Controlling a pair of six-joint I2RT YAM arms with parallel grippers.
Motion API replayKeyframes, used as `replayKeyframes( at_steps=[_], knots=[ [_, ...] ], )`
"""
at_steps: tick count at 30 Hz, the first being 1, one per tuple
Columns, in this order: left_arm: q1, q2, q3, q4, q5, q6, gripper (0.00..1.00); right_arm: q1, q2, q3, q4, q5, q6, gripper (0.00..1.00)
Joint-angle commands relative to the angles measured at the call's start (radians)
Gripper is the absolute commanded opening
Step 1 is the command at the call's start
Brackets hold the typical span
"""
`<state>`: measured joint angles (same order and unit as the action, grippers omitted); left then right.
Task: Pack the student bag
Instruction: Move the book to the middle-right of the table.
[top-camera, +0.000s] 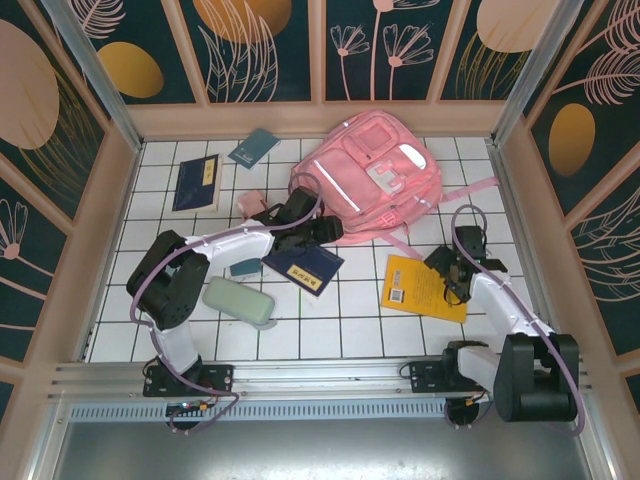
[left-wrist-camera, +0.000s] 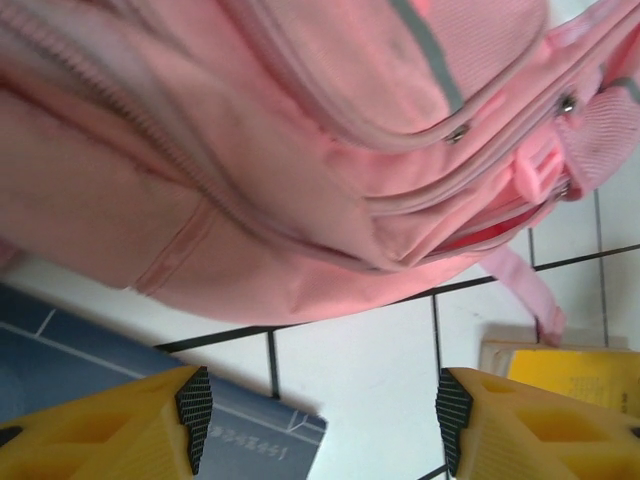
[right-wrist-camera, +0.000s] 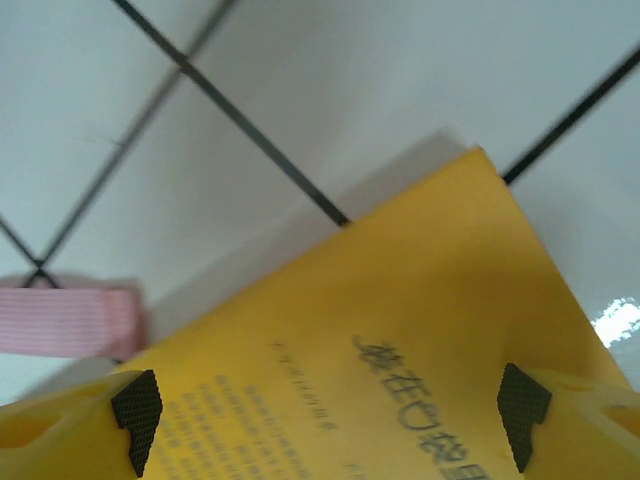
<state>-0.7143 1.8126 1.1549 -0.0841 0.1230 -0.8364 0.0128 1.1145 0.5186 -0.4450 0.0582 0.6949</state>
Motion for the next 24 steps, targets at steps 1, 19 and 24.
replayKeyframes(
  at_steps=[1, 19, 24],
  knots=[
    [-0.002, -0.058, -0.043, 0.044, -0.005, -0.007, 0.63, -0.013, 0.039, -0.022, 0.107, -0.089, -0.029, 0.90],
    [-0.022, 0.055, 0.122, -0.013, 0.122, 0.156, 0.55, 0.189, 0.207, 0.060, 0.267, -0.286, -0.107, 0.91],
    [-0.024, 0.111, 0.221, -0.086, 0.156, 0.231, 0.50, 0.198, 0.186, 0.115, 0.209, -0.203, -0.093, 0.94]
  ],
)
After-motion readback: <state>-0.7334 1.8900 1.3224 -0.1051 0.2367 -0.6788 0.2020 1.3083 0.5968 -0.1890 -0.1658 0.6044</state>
